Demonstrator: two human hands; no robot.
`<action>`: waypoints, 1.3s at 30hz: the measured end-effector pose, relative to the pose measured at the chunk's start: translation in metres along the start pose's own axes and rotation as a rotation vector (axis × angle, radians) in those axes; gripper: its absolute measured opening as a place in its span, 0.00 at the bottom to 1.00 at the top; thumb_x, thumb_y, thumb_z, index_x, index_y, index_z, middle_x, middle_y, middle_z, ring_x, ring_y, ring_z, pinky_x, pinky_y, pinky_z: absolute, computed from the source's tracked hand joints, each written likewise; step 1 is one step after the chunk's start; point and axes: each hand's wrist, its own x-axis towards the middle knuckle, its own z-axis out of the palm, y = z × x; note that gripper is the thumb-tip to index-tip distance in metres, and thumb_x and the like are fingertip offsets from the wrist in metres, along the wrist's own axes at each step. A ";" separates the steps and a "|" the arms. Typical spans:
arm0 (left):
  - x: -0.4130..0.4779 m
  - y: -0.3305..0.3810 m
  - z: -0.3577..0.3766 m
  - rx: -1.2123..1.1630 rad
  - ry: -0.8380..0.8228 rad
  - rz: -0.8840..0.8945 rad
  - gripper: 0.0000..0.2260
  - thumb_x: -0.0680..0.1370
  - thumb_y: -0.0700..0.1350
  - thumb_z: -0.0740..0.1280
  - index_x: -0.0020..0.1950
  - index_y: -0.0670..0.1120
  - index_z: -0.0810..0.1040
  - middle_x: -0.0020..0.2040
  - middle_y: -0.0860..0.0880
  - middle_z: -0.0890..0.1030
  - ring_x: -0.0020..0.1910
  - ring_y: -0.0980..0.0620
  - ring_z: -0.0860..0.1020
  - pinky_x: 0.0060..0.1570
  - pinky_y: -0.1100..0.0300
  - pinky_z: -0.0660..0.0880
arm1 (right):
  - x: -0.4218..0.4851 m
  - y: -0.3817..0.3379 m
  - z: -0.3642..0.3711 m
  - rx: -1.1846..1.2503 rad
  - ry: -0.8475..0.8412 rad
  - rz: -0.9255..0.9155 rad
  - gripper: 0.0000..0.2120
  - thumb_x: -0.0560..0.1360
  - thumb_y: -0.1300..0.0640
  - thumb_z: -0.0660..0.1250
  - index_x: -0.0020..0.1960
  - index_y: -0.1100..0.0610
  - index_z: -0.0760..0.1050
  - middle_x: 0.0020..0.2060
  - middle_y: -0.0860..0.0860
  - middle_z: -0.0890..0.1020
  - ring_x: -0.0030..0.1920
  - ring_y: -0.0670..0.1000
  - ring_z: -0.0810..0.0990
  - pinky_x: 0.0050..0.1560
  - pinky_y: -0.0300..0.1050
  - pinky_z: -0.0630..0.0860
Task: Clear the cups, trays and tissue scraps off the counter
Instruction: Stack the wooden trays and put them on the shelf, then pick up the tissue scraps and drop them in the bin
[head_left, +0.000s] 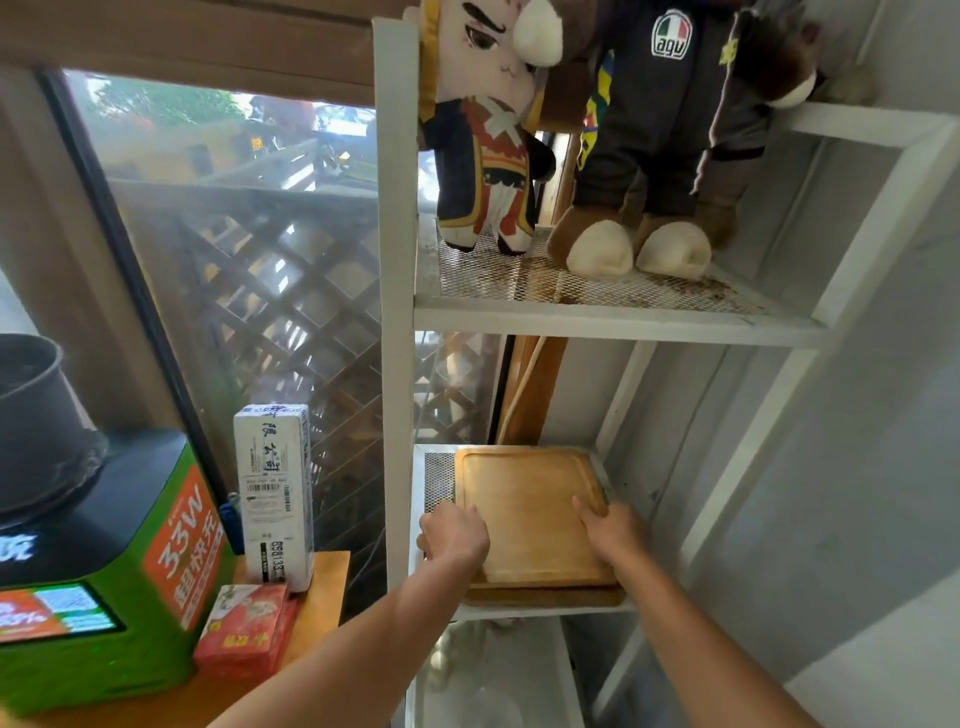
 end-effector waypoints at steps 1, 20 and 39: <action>0.000 -0.001 -0.001 -0.002 -0.004 0.010 0.15 0.83 0.48 0.59 0.59 0.38 0.76 0.57 0.40 0.77 0.55 0.44 0.77 0.60 0.49 0.76 | -0.003 0.000 0.001 -0.011 0.043 -0.016 0.24 0.78 0.38 0.62 0.50 0.61 0.77 0.42 0.54 0.79 0.42 0.54 0.77 0.43 0.47 0.72; -0.107 -0.097 -0.105 0.174 -0.437 0.545 0.12 0.77 0.45 0.62 0.56 0.42 0.80 0.53 0.41 0.83 0.53 0.42 0.81 0.54 0.48 0.80 | -0.210 -0.034 0.041 -0.262 0.212 -0.360 0.12 0.78 0.50 0.62 0.39 0.54 0.74 0.41 0.55 0.82 0.44 0.56 0.79 0.45 0.50 0.78; -0.087 -0.481 -0.498 0.570 0.078 0.164 0.12 0.77 0.50 0.60 0.55 0.45 0.75 0.58 0.41 0.80 0.58 0.40 0.78 0.53 0.49 0.75 | -0.539 -0.260 0.372 -0.488 -0.516 -0.870 0.11 0.71 0.46 0.62 0.45 0.53 0.76 0.50 0.56 0.83 0.50 0.60 0.81 0.43 0.48 0.74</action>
